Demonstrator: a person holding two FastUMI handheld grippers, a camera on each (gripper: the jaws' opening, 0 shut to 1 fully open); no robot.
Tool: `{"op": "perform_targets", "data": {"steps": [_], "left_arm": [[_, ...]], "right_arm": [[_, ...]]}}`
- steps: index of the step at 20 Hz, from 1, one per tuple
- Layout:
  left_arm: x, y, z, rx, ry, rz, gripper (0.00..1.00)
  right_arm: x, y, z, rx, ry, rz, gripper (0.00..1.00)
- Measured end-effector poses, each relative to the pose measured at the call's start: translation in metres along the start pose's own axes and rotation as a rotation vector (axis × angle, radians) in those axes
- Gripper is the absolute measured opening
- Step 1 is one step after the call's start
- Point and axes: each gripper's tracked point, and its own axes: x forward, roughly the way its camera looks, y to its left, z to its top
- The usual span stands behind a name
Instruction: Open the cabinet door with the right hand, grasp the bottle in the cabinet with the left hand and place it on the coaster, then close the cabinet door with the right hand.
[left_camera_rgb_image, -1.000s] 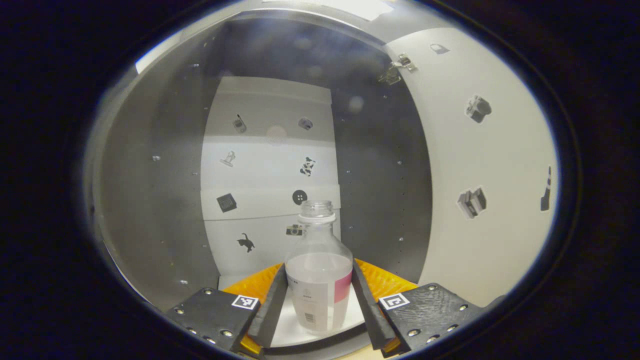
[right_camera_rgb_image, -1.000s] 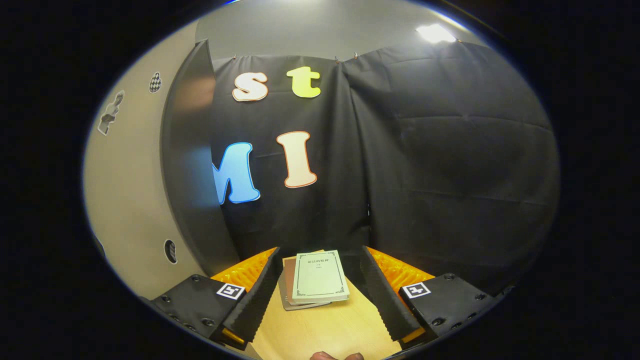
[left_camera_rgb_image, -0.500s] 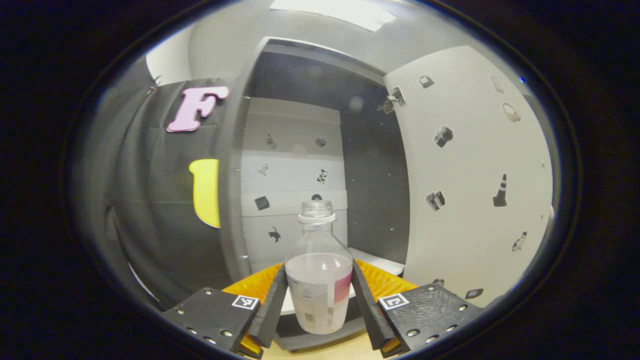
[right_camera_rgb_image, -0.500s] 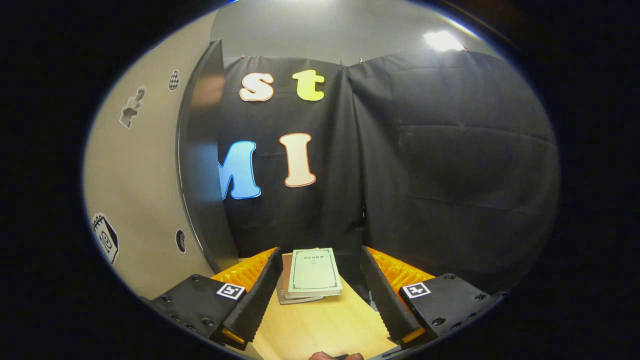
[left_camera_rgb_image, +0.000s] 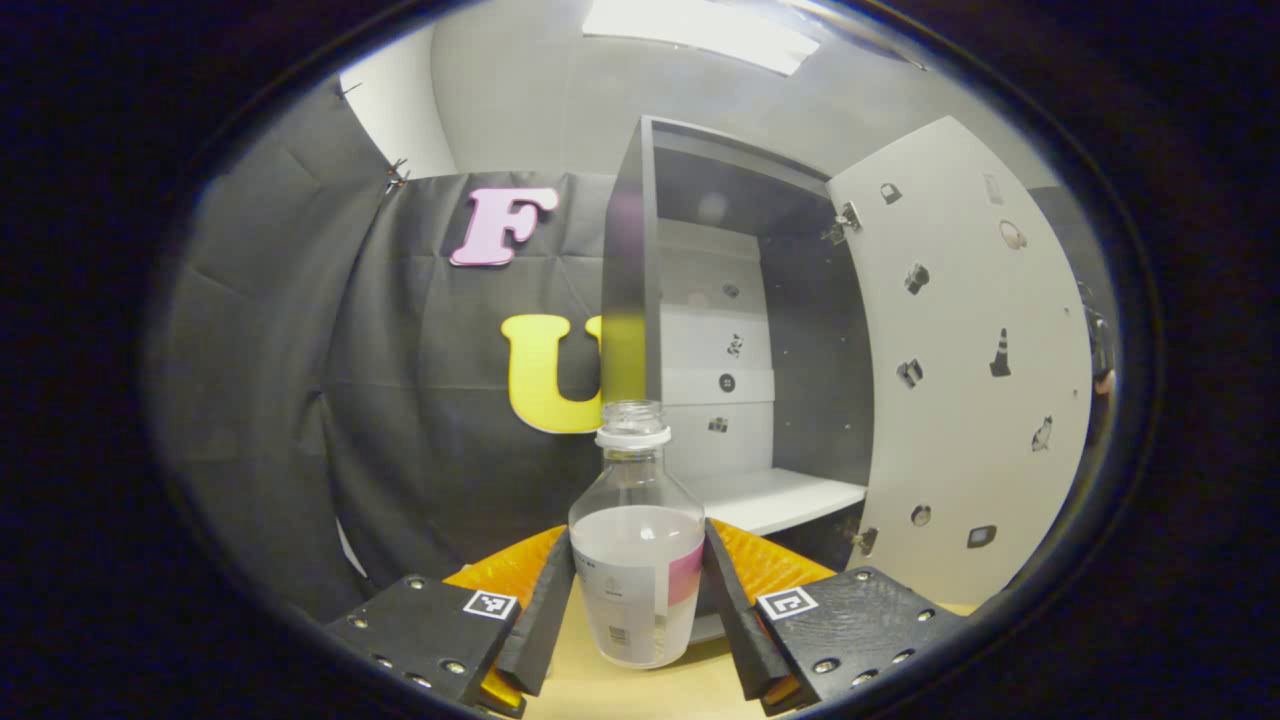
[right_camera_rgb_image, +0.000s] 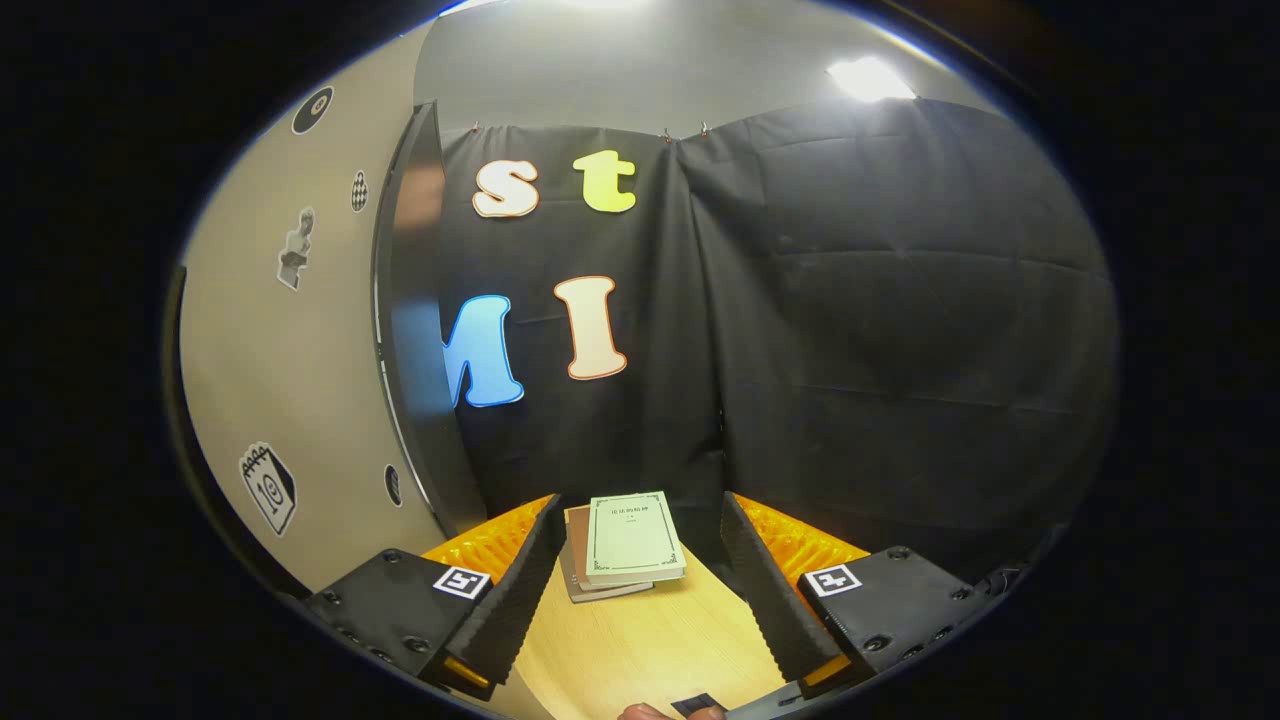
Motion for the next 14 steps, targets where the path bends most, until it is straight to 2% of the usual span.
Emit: {"op": "perform_targets", "data": {"steps": [2, 6, 10, 12, 14], "left_arm": [[-0.023, 0.016, -0.021, 0.007, -0.011, 0.038, 0.70], [-0.054, 0.045, -0.087, 0.010, 0.040, 0.156, 0.72], [-0.075, 0.055, -0.145, -0.005, 0.082, 0.255, 0.72], [-0.084, 0.056, -0.178, -0.005, 0.106, 0.291, 0.70], [-0.081, 0.047, -0.209, 0.004, 0.128, 0.292, 0.72]], "right_arm": [[-0.003, 0.002, 0.004, 0.020, -0.005, 0.009, 0.98], [-0.014, -0.006, 0.004, 0.024, 0.014, -0.036, 0.98], [-0.025, -0.013, 0.003, 0.004, 0.010, -0.057, 0.98], [-0.031, -0.009, -0.002, 0.003, 0.022, -0.045, 0.98], [-0.037, -0.011, -0.005, -0.015, 0.033, -0.048, 0.98]]}}
